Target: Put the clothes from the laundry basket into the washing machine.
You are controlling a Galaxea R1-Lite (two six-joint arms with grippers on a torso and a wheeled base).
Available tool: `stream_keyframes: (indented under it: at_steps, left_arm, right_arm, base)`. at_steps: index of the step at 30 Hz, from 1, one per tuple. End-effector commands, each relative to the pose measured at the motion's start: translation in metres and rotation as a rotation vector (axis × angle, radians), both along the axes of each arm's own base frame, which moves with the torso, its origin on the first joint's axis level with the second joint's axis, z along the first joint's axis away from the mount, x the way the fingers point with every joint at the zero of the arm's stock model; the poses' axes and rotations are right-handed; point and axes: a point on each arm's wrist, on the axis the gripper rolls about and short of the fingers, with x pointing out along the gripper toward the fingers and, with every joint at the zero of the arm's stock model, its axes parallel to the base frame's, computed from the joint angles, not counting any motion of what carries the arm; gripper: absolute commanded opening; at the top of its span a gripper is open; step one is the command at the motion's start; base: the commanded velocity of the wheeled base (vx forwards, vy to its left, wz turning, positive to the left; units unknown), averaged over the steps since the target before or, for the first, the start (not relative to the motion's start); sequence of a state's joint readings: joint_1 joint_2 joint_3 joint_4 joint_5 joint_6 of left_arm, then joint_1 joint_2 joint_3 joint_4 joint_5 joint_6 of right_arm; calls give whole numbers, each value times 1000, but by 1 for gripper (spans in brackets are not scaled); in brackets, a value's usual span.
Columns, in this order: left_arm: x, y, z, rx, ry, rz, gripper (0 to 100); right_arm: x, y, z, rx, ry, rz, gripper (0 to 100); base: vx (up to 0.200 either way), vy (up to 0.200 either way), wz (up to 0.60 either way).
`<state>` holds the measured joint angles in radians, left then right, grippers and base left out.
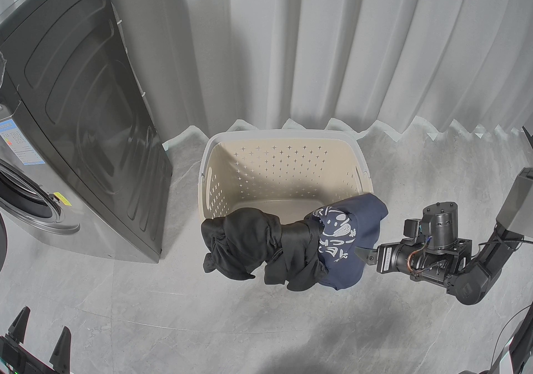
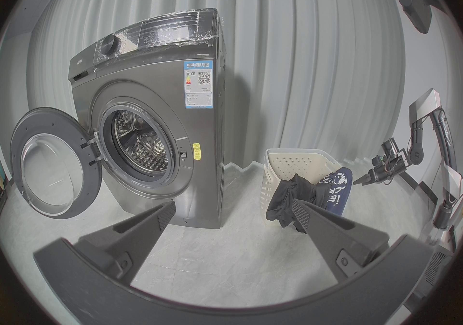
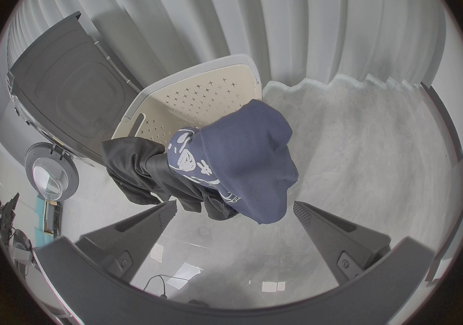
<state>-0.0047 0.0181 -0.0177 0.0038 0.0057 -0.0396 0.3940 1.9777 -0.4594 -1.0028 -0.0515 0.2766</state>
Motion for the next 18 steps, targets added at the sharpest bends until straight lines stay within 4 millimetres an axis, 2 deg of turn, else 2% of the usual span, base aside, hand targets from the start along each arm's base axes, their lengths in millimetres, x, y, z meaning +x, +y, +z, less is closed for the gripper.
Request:
stream_keyframes:
  at_steps: [1,12,18]
  left_arm:
    - [0,0,-4,0,3,0,100]
    - [0,0,-4,0,3,0,100]
    - [0,0,-4,0,5,0,100]
  right_arm:
    - [9,4,-10,-6,19,0,100]
    - [32,5,-23,-6,24,-25,100]
    - [40,8,-24,4,11,-30,100]
  base:
    - [0,0,0]
    - [0,0,0]
    - [0,0,0]
